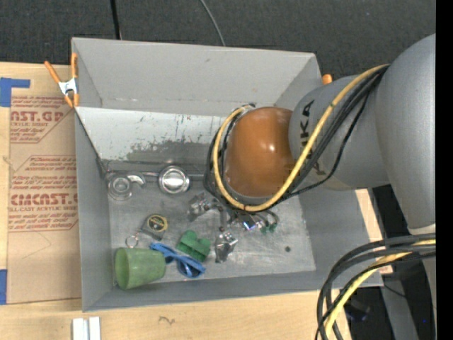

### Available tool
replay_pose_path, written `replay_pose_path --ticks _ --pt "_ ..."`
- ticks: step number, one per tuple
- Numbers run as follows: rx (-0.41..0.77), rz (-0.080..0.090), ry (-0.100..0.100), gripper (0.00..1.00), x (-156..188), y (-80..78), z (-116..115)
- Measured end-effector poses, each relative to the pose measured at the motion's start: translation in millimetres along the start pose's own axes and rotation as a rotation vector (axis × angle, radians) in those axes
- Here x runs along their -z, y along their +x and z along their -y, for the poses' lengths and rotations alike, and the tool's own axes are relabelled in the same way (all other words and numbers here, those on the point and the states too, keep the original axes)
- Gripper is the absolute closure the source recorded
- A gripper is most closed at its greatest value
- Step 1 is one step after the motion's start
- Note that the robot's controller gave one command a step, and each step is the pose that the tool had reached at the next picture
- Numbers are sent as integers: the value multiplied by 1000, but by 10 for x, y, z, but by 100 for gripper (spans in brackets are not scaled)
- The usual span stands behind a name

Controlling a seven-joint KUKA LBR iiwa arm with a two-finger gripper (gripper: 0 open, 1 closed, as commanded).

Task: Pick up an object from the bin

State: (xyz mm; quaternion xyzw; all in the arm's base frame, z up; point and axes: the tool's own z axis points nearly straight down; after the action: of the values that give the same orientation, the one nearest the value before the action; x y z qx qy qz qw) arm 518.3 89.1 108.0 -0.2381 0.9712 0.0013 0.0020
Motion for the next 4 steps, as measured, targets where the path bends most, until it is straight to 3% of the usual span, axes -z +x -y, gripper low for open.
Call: replay_pose_path --ticks 1,2,3,4 --pt "147 3 5 0 -354 104 -351" --pt "433 -1 2 0 -132 -89 21" --pt "568 -2 1 0 -361 -2 -598" --pt "564 -6 2 100 -345 3 -580"
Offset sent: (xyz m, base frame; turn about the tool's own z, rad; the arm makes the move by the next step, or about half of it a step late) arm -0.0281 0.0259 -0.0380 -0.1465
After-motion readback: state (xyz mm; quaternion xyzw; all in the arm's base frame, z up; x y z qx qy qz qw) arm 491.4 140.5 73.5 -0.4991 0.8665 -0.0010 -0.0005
